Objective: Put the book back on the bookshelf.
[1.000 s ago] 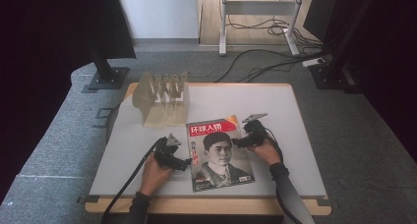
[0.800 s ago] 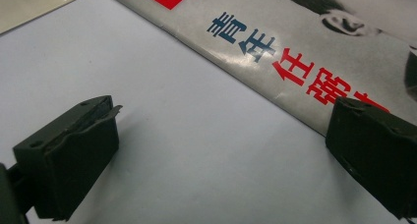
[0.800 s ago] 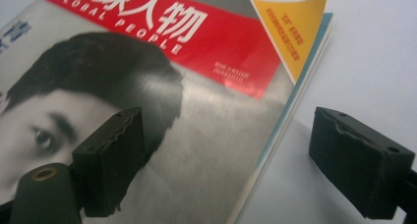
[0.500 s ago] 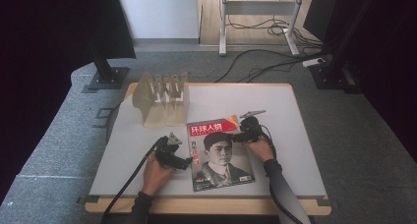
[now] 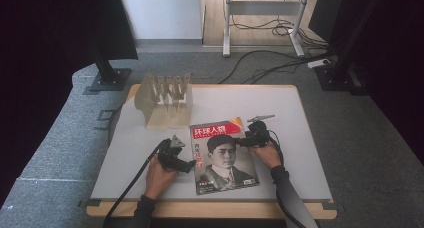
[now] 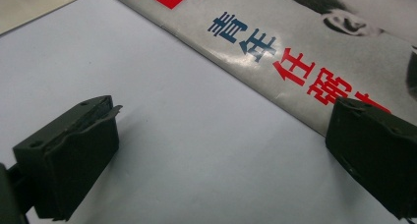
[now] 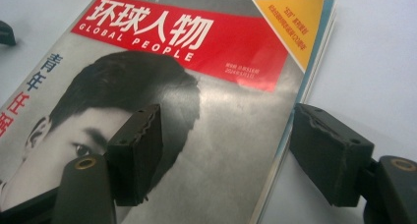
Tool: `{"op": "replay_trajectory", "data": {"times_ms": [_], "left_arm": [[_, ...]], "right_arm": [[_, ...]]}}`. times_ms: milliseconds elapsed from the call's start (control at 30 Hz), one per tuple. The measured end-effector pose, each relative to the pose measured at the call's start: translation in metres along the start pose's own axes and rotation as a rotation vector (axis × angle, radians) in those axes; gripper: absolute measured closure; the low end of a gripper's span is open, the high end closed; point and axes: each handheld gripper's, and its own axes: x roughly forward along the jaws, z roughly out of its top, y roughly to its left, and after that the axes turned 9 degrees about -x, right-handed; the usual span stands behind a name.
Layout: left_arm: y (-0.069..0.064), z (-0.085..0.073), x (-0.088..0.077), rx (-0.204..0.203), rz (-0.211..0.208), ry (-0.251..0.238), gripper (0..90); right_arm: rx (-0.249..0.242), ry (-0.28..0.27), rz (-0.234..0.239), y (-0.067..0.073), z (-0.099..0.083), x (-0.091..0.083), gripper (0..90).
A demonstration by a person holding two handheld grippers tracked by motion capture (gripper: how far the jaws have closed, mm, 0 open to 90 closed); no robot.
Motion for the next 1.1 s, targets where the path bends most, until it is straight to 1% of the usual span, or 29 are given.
{"op": "replay_trajectory", "data": {"times_ms": [167,233,300,433,600,633,733,833,900,1000,1100], "left_arm": [[0.0,0.0,0.0,-0.001,0.0,0.0,0.0],[0.0,0.0,0.0,-0.001,0.0,0.0,0.0],[0.0,0.0,0.0,-0.001,0.0,0.001,0.0],[0.0,0.0,0.0,-0.001,0.0,0.001,0.0],[0.0,0.0,0.0,-0.001,-0.001,0.001,0.0],[0.0,0.0,0.0,-0.001,-0.001,0.001,0.0],[0.0,0.0,0.0,0.001,0.001,0.0,0.0],[0.0,0.0,0.0,0.001,0.002,0.0,0.0],[0.0,0.0,0.0,0.001,0.002,0.0,0.0],[0.0,0.0,0.0,0.001,0.003,0.0,0.0],[0.0,0.0,0.0,0.001,0.002,0.0,0.0]], "right_arm": [[0.009,0.004,0.005,0.001,-0.002,-0.003,30.8],[0.005,-0.002,0.002,0.002,-0.002,-0.004,31.1],[0.013,-0.001,-0.003,0.003,-0.002,-0.005,31.5],[0.014,0.0,-0.014,0.004,-0.002,-0.004,32.6],[0.023,0.011,0.0,0.003,-0.006,-0.008,36.6],[0.027,0.006,0.005,0.002,-0.006,-0.009,37.7],[0.057,-0.001,0.018,-0.003,-0.004,-0.008,38.8],[0.061,-0.007,0.012,-0.006,0.001,-0.003,38.8],[0.075,-0.031,0.014,-0.009,0.004,-0.001,39.2],[0.119,-0.064,0.025,-0.014,0.009,0.001,39.4],[0.134,-0.073,0.034,-0.014,0.011,0.002,38.9]]}}
